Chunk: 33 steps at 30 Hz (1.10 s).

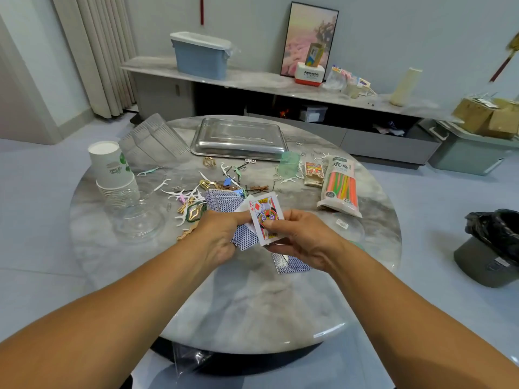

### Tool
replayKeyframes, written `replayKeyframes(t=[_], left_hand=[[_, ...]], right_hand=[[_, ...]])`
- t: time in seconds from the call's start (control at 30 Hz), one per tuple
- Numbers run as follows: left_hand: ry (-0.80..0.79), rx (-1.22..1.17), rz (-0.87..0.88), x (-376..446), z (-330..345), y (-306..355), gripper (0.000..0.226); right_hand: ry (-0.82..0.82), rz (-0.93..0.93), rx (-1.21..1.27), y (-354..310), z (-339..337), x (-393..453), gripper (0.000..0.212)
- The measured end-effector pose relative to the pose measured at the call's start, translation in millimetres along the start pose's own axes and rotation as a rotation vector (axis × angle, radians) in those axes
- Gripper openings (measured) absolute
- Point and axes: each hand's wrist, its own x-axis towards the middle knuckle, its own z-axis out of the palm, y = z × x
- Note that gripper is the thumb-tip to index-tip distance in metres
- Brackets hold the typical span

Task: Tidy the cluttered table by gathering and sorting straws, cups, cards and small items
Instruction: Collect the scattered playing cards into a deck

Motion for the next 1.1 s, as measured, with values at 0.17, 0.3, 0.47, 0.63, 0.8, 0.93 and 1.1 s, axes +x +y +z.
replayKeyframes(t=[0.17, 0.3, 0.47, 0.63, 0.8, 0.93, 1.1], left_hand=[[0.018, -0.095, -0.009, 3.0, -4.3, 4.4, 0.015], [0.059, -0.090, -0.076, 9.8, -13.3, 4.9, 0.005], [0.063, 0.012, -0.135, 13.4, -15.3, 0.5, 0.024], [0.046, 0.072, -0.167, 10.5, -11.0, -4.7, 0.030], [0.022, 0.103, -0.207, 9.8, -12.5, -10.6, 0.023], [0.002, 0.115, -0.215, 11.6, -10.9, -13.0, 0.022], [-0.029, 0.155, -0.251, 11.3, -4.7, -18.5, 0.014]], right_hand=[[0.368, -0.199, -0.100, -1.9, -7.7, 7.0, 0.041], [0.702, -0.324, -1.153, 10.7, -36.5, 5.8, 0.012], [0.398, -0.052, -1.657, 38.8, -21.4, 6.7, 0.033], [0.403, -0.016, -1.552, 36.5, -13.5, 13.4, 0.045], [0.417, -0.017, -1.527, 28.9, -21.5, 14.9, 0.036], [0.410, 0.109, -1.348, 27.6, -36.0, 12.5, 0.085], [0.420, 0.168, -1.256, 25.3, -29.9, 16.1, 0.117]])
